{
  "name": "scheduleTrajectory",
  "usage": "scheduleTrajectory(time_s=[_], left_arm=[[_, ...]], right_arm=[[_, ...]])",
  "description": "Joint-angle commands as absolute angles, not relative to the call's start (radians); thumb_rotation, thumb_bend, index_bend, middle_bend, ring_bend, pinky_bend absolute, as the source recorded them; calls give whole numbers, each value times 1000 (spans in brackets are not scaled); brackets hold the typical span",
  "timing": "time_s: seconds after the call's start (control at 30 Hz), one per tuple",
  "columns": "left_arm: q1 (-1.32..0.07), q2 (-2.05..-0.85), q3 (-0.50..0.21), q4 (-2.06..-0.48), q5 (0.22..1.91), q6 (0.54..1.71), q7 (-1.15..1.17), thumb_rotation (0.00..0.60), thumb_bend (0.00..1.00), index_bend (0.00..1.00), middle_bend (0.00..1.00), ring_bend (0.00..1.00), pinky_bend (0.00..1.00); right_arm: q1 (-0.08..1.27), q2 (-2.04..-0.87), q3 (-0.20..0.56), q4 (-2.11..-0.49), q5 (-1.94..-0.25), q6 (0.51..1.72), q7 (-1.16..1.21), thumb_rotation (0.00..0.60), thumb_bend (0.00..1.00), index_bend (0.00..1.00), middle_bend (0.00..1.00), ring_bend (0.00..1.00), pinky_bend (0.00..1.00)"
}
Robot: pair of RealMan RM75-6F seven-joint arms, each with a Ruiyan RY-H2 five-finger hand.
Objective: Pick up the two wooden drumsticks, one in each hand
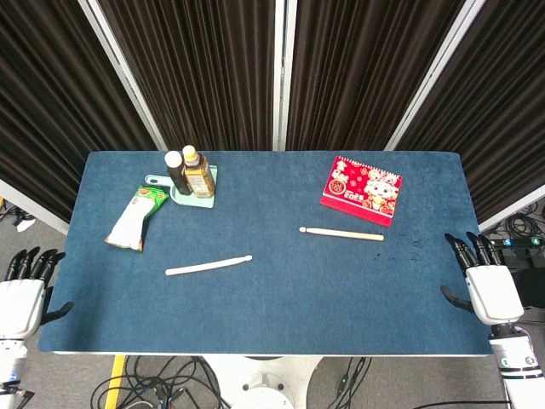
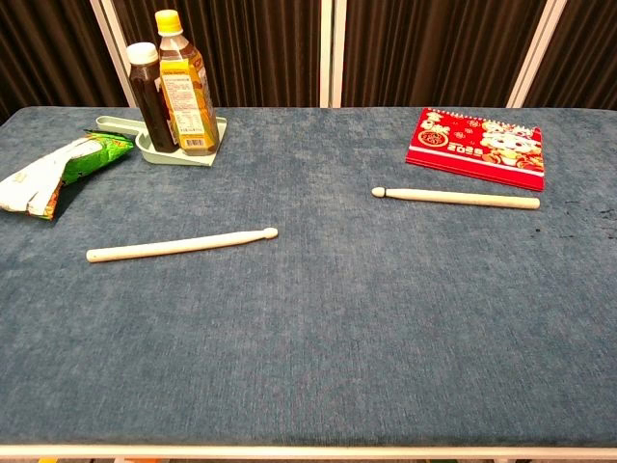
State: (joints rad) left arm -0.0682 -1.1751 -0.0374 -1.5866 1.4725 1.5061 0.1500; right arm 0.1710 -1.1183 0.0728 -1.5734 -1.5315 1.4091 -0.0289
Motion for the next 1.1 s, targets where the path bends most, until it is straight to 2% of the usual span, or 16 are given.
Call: scheduleTrajectory(time_s=[0.03, 0.4, 0.6, 0.77, 0.93, 1.1], left_arm=[[-72, -1179, -41, -1580, 1474, 1506, 148, 600, 101, 171, 145, 53, 86], [-76, -1181, -45, -1582, 1479, 1506, 147, 600, 102, 171, 146, 53, 86], [-78, -1181, -47, -1581, 1484, 1510, 145, 600, 101, 171, 145, 53, 86], [-84, -1180, -47, -1583, 1489, 1503, 146, 600, 101, 171, 146, 53, 86], [-87, -1180, -49, -1588, 1487, 1499, 145, 600, 101, 171, 145, 53, 86], [-83, -1175, -46, -1595, 1481, 1497, 145, 600, 101, 171, 145, 53, 86]], right_arm=[[172, -1119, 73, -1575, -1532, 1410, -25, 600, 137, 2, 166, 0, 18], [212, -1123, 77, -1570, -1555, 1371, 12, 600, 137, 2, 183, 11, 86], [303, -1156, 114, -1538, -1521, 1255, 16, 600, 142, 32, 248, 57, 160], [421, -1237, 160, -1459, -1467, 1110, -15, 600, 158, 147, 323, 105, 215], [546, -1359, 202, -1330, -1368, 942, -66, 600, 158, 192, 350, 121, 229], [627, -1482, 205, -1179, -1318, 857, -146, 600, 125, 241, 386, 147, 258]])
